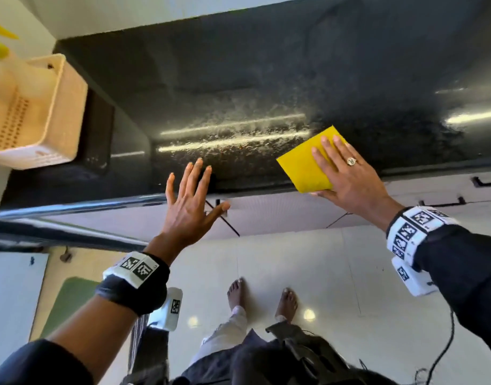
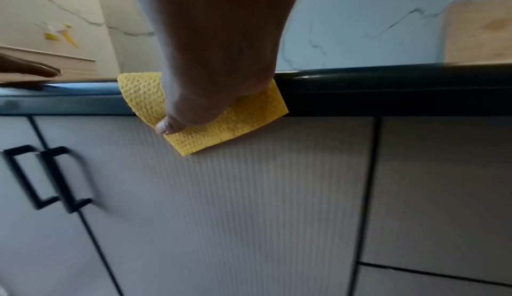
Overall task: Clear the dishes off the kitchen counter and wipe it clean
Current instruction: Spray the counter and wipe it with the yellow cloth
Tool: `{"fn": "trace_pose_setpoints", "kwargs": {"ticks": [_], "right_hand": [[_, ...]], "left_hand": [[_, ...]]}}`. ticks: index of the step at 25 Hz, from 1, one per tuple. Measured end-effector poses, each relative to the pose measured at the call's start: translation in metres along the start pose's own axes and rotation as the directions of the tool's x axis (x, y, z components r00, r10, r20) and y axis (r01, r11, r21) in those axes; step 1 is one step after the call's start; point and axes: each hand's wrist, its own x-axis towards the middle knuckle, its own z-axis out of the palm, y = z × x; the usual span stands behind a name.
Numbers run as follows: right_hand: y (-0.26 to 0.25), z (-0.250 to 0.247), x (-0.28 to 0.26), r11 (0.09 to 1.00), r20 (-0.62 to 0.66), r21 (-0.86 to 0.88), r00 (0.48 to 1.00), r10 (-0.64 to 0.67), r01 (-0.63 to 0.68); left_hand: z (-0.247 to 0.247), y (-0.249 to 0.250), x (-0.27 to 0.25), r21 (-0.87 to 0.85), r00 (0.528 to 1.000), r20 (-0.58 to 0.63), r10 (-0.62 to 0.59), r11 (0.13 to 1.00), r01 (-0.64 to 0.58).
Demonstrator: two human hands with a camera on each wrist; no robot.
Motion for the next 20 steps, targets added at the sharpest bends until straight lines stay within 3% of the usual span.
{"fn": "trace_pose_setpoints", "kwargs": {"ticks": [5,10,12,14,17,20], "right_hand": [[-0.096,-0.014,0.066,0.994,0.057,0.089,0.996,-0.072,0.067],[-0.211,-0.033,0.147,0.96,0.043,0.278,0.999,0.0,-0.012],[-0.262,-0.038,0.181,0.948,0.004,0.285,0.989,-0.149,0.142],[-0.302,-0.039,0.201,0.916,-0.018,0.178,0.932,-0.363,0.36],[-0.316,-0.033,0.204,0.855,-0.042,0.057,0.857,-0.513,0.515],[-0.276,-0.03,0.179,0.778,-0.021,-0.023,0.778,-0.628,0.628]], "left_hand": [[0.009,-0.033,-0.028,-0.134,0.98,-0.11,-0.167,0.979,0.152],[0.013,-0.063,-0.06,-0.443,0.861,-0.219,-0.459,0.833,0.331],[0.013,-0.078,-0.075,-0.498,0.819,-0.271,-0.506,0.802,0.331],[0.011,-0.091,-0.086,-0.508,0.793,-0.331,-0.511,0.805,0.307],[0.009,-0.099,-0.096,-0.489,0.803,-0.342,-0.487,0.822,0.29],[0.002,-0.084,-0.086,-0.451,0.878,-0.295,-0.376,0.865,0.219]]}}
